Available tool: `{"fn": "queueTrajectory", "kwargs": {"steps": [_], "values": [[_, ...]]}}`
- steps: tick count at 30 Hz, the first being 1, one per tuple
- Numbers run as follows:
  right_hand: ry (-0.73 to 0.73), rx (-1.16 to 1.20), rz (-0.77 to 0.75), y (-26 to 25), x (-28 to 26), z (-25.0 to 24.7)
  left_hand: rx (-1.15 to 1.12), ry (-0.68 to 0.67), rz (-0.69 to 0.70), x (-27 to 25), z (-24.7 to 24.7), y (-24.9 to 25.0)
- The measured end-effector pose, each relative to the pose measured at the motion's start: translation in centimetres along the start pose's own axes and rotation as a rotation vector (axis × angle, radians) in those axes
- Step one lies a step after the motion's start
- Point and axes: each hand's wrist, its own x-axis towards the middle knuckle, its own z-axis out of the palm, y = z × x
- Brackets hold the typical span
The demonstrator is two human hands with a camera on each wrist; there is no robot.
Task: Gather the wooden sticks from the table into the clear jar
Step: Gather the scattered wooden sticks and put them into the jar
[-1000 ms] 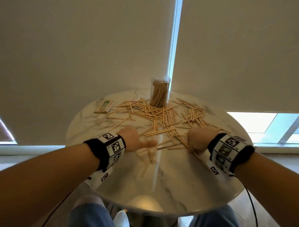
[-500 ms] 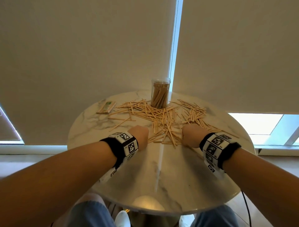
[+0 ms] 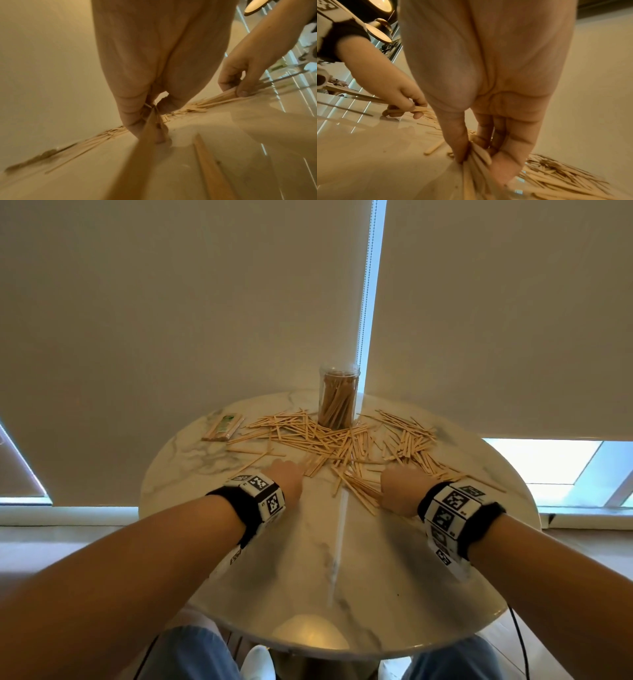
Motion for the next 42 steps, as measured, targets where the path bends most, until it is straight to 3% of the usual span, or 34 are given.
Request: {"fn": "queueTrajectory", "kwargs": {"steps": [5,8,15,18,22,25,29,31,33,35,37,40,42], "values": [[0.008,0.017,-0.014,-0.3,0.0,0.0,-0.278,0.011,-0.028,0.4,-0.6,-0.8],[0.015,0.098,0.025,0.4,0.4,0.1,-0.666,0.04,-0.096,0.4,-0.6,-1.0],[0.055,0.634,0.061,2.1,0.2,-2.5,-1.246,-0.003,-0.024,1.6,-0.2,0.4],[0.117,0.81,-0.017,1.1,0.0,-3.8,-1.272,0.03,0.089,1.4,-0.6,1.9],[0.196,0.859,-0.177,-2.0,-0.1,-4.5,-1.342,-0.063,0.196,1.3,-1.5,3.6],[0.266,0.951,-0.213,-3.7,0.4,-3.9,-1.367,0.056,0.133,1.5,-1.7,3.8],[0.183,1.016,-0.206,-3.9,0.4,-3.6,-1.303,0.177,0.019,1.5,-2.1,1.8],[0.176,0.952,-0.137,-3.2,0.6,-3.4,-1.347,0.161,0.001,1.4,-2.6,0.4],[0.166,0.643,-0.049,-2.6,1.0,-3.0,-1.387,0.069,0.027,0.6,-3.3,-1.2],[0.085,0.272,0.028,-2.5,1.2,-2.2,-1.203,0.018,0.06,0.1,-3.5,-2.8],[0.012,0.077,0.05,-2.7,1.4,-1.5,-0.776,-0.021,0.109,-0.7,-3.5,-4.3],[0.002,0.004,0.044,-3.1,1.8,-1.2,-0.058,-0.168,0.213,-2.1,-2.6,-5.3],[-0.007,-0.006,0.028,-3.4,1.8,-1.4,0.095,-0.198,0.172,-2.8,-1.2,-5.3]]}}
